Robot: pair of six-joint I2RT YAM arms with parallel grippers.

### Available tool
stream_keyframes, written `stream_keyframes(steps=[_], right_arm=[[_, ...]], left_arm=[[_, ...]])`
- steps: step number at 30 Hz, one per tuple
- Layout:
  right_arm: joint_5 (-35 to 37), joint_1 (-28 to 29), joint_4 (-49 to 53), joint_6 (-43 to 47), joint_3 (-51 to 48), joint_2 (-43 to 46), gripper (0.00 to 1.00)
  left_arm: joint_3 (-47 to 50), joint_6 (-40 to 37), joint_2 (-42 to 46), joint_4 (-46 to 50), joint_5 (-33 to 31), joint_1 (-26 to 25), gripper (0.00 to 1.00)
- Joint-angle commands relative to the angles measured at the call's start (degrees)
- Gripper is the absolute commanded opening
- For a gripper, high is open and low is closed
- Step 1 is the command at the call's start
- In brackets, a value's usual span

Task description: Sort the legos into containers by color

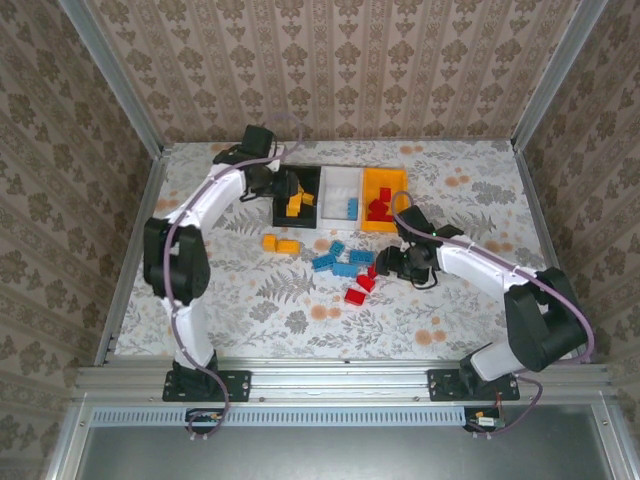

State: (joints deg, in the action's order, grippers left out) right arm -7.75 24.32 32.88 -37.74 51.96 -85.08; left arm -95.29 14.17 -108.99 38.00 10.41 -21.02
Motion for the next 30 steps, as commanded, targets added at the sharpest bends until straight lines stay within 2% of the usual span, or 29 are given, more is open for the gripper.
stream_keyframes(steps=[1,9,17,22,30], right_arm=[[1.24,0.73,-0.46,0.0,3.12,-2.55,0.68],[1.24,1.08,-0.01,1.43,8.25,-8.77,0.68],[1.22,1.7,0.62,2.35,12.33,-14.48,0.67],[1.93,2.14,0.87,2.42,13.08,-16.44,0.65],[2.73,2.4,0.61,2.31,11.26,-16.84,0.58]], left_arm=[[7.51,2.86,8.92,-4.24,1.46,-0.11,0.55],[23.52,3.31,26.42,-3.49,0.5,1.88,0.58],[34.22,3.67,40.63,-1.02,0.41,5.84,0.59],[37.76,3.81,44.55,-0.82,1.21,7.78,0.6],[39.19,3.72,44.52,-1.7,2.92,8.97,0.61]])
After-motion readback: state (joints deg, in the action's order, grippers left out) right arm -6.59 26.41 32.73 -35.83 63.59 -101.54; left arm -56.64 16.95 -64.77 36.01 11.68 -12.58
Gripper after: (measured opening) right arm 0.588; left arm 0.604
